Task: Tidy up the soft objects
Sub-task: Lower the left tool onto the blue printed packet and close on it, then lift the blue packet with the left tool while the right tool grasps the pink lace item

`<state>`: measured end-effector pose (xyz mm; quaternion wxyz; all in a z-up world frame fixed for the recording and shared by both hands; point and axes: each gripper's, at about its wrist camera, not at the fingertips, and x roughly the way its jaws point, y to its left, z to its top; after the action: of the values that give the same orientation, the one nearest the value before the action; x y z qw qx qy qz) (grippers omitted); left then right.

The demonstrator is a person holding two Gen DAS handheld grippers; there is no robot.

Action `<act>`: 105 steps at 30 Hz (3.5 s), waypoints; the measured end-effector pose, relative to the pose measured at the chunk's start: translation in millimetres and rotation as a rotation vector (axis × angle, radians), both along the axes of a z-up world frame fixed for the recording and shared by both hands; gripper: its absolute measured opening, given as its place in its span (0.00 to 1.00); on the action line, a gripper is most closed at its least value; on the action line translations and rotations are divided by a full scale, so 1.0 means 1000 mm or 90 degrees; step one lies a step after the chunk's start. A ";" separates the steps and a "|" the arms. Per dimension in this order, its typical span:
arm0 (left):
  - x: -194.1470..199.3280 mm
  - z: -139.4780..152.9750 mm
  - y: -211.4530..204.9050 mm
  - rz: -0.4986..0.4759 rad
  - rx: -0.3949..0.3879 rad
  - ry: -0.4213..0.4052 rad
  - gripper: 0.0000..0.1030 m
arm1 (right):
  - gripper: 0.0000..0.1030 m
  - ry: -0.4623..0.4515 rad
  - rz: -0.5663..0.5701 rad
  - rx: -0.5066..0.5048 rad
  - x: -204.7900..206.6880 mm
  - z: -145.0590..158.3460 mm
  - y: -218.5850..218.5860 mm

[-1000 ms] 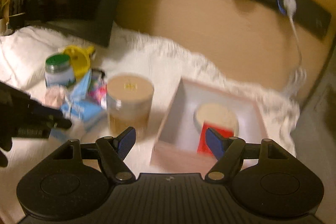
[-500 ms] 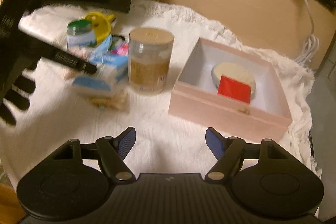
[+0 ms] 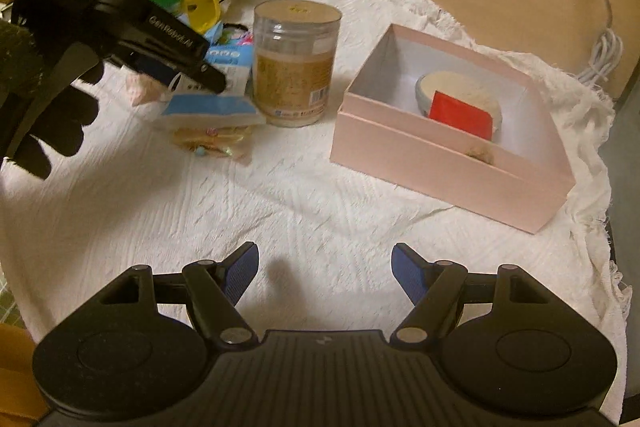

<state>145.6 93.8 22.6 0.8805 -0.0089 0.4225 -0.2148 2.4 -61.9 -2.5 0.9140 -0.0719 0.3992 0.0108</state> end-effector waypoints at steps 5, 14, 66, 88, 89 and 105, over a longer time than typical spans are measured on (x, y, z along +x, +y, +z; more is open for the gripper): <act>-0.016 0.001 0.007 0.005 -0.028 -0.020 0.42 | 0.72 -0.008 0.006 -0.008 0.003 0.000 0.001; -0.057 0.031 0.060 0.019 -0.107 -0.069 0.11 | 0.72 -0.055 0.036 -0.013 0.014 0.017 0.008; -0.029 0.017 -0.031 0.038 0.141 -0.129 0.41 | 0.98 -0.054 -0.017 0.082 0.009 -0.031 -0.037; 0.014 0.006 -0.027 0.043 0.136 0.031 0.58 | 1.00 -0.048 0.001 0.082 0.010 -0.034 -0.039; 0.012 0.007 -0.025 0.042 0.118 0.025 0.57 | 1.00 -0.048 0.002 0.082 0.010 -0.034 -0.039; -0.086 0.016 0.047 0.011 -0.045 -0.031 0.55 | 0.98 -0.027 0.023 0.067 0.016 -0.031 -0.039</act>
<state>59.3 140.8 38.8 0.8916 -0.0382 0.3926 -0.2224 18.6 -100.5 -33.4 0.9245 -0.0310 0.3770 0.0463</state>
